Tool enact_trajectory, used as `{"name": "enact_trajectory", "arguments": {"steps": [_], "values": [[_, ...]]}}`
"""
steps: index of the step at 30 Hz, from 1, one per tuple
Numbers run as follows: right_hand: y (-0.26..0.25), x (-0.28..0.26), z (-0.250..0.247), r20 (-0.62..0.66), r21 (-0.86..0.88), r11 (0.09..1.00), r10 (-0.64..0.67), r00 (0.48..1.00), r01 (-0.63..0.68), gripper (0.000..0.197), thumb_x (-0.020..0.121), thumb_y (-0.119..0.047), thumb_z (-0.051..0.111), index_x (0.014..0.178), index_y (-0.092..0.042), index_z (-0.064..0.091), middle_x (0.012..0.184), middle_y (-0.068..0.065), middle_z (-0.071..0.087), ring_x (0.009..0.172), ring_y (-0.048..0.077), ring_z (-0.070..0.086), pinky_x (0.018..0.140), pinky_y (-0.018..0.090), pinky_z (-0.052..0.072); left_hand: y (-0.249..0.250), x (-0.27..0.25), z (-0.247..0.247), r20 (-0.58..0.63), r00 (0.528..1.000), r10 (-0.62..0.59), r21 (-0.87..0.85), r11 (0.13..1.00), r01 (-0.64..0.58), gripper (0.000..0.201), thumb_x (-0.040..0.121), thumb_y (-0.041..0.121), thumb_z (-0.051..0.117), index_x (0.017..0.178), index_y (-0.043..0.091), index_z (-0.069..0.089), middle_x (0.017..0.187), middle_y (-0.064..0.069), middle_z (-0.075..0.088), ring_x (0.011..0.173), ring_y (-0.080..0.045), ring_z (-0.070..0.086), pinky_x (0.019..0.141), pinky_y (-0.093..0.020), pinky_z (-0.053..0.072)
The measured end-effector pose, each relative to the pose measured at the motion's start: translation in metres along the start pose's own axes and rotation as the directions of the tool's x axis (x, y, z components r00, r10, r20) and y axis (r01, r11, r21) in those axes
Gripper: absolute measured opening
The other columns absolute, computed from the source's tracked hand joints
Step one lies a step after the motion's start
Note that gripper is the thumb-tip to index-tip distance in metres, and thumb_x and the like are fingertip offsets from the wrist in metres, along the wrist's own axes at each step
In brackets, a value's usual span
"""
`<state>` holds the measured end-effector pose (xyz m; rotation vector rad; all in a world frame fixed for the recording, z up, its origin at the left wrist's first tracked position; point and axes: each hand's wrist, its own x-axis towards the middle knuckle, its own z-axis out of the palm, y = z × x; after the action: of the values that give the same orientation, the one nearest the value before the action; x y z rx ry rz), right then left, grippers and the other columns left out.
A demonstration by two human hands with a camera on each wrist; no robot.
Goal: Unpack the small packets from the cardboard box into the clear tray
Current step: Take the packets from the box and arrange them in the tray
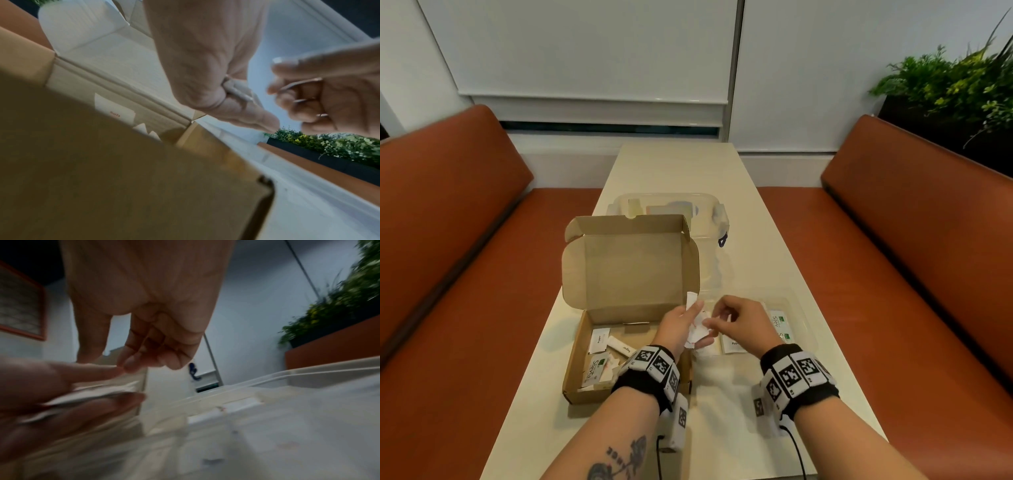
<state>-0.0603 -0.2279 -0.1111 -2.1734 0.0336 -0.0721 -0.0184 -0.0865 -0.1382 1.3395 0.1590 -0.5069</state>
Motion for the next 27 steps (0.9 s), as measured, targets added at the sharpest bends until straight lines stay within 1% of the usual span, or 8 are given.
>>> {"name": "enact_trajectory", "arguments": {"steps": [4,9,14,16,18,21,25,27], "values": [[-0.011,0.002,0.018,0.034,-0.080,0.997,0.013,0.999,-0.010,0.030,0.068,-0.028,0.081,0.088,-0.022,0.061,0.075,-0.006,0.056,0.066,0.006,0.053,0.064,0.018,0.044,0.009,0.000,0.002,-0.074,0.995,-0.059,-0.110,0.993,0.051,0.041,0.098,0.042,0.045,0.088,0.007,0.063,0.073,-0.009,0.063,0.062,-0.023,0.060,0.053,-0.028,0.046],[-0.012,0.006,0.024,-0.018,-0.099,0.994,0.040,0.999,-0.042,0.040,0.066,-0.019,0.082,0.099,-0.022,0.058,0.080,-0.003,0.054,0.067,0.008,0.050,0.060,0.016,0.039,0.011,-0.002,0.002,-0.068,0.993,-0.095,-0.266,0.961,0.073,0.035,0.101,0.030,0.043,0.084,0.005,0.060,0.053,-0.007,0.064,0.040,-0.017,0.061,0.033,-0.020,0.044],[-0.011,0.003,0.022,0.006,0.086,0.989,0.121,0.993,-0.121,0.037,0.064,0.000,0.079,0.092,-0.012,0.058,0.073,0.005,0.049,0.064,0.015,0.050,0.065,0.031,0.057,0.008,-0.002,0.002,0.015,0.992,-0.124,-0.275,0.953,0.123,0.025,0.100,0.024,0.045,0.107,0.003,0.056,0.079,-0.012,0.063,0.057,-0.021,0.063,0.041,-0.024,0.051],[-0.009,0.002,0.020,0.005,0.065,0.991,0.115,0.993,-0.115,0.031,0.066,0.001,0.077,0.083,-0.013,0.055,0.070,0.004,0.048,0.059,0.010,0.047,0.054,0.013,0.048,0.006,-0.002,0.001,0.055,0.992,-0.117,-0.254,0.959,0.127,0.027,0.100,0.023,0.045,0.115,0.002,0.053,0.089,-0.016,0.062,0.061,-0.022,0.064,0.044,-0.027,0.053],[-0.008,0.002,0.018,0.002,0.012,0.995,0.100,0.995,-0.100,0.025,0.070,-0.004,0.076,0.077,-0.014,0.054,0.066,-0.002,0.049,0.058,0.007,0.044,0.052,0.009,0.038,0.005,-0.003,0.000,0.092,0.990,-0.112,-0.231,0.964,0.130,0.032,0.098,0.025,0.048,0.117,0.000,0.053,0.099,-0.020,0.061,0.064,-0.024,0.064,0.045,-0.030,0.054],[-0.005,0.002,0.016,0.015,0.025,0.994,0.104,0.994,-0.105,0.020,0.073,-0.008,0.075,0.074,-0.012,0.056,0.065,-0.002,0.050,0.060,0.008,0.044,0.053,0.011,0.034,0.004,-0.003,-0.004,0.100,0.992,-0.075,-0.171,0.981,0.091,0.032,0.092,0.026,0.061,0.113,0.002,0.058,0.098,-0.018,0.066,0.069,-0.024,0.067,0.054,-0.034,0.058],[0.001,0.003,0.008,0.020,0.029,0.990,0.141,0.990,-0.141,0.023,0.079,-0.014,0.072,0.080,0.005,0.059,0.070,0.019,0.056,0.066,0.015,0.047,0.064,0.024,0.039,0.002,-0.003,-0.007,0.104,0.994,-0.040,-0.142,0.988,0.054,0.035,0.085,0.022,0.071,0.113,0.005,0.061,0.099,-0.016,0.069,0.081,-0.025,0.069,0.061,-0.031,0.058],[0.005,0.003,0.005,0.030,0.048,0.987,0.152,0.988,-0.153,0.022,0.083,-0.015,0.070,0.068,-0.004,0.058,0.060,0.005,0.052,0.059,0.012,0.047,0.059,0.019,0.040,0.000,-0.002,-0.007,0.101,0.994,-0.042,-0.137,0.989,0.056,0.029,0.087,0.015,0.068,0.113,0.004,0.060,0.094,-0.013,0.070,0.081,-0.026,0.069,0.065,-0.034,0.059]]}}
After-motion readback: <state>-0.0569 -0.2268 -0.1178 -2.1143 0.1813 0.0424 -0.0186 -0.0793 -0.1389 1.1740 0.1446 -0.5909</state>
